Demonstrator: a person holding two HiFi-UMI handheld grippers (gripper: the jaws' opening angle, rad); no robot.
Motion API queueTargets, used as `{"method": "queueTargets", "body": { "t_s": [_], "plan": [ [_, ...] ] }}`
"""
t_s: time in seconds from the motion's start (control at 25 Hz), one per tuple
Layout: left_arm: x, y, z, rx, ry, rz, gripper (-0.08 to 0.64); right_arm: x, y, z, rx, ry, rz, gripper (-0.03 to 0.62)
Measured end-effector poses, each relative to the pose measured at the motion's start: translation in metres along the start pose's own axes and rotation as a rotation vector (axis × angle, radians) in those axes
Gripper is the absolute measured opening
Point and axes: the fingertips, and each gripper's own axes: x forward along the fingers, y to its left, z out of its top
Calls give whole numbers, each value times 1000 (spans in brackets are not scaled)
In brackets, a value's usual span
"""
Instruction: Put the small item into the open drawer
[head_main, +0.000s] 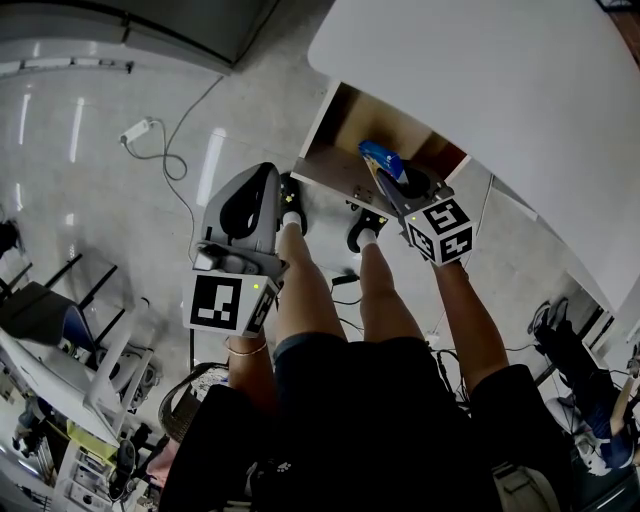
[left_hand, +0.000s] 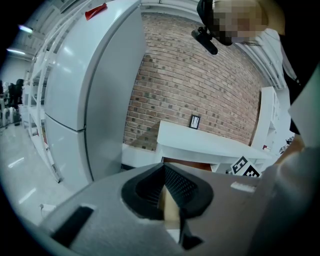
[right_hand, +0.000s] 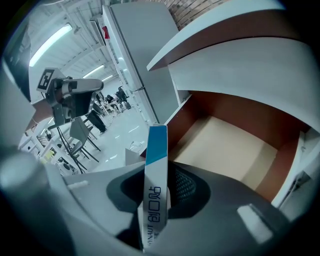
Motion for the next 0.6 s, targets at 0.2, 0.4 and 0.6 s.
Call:
{"method": "queueTargets", "body": {
  "t_s": [0.2,0.4,0.6],
  "plan": [
    [1,0,1,-9,5,3,-2,6,0,-7,-16,25,-5,84],
    [-3,2,0,-7,4,3,-2,11,0,-11,-46,47,-20,84],
    [-6,2,1,-9,-1,4,-2,21,-3,-14,-76,68,-54,84]
  ]
}}
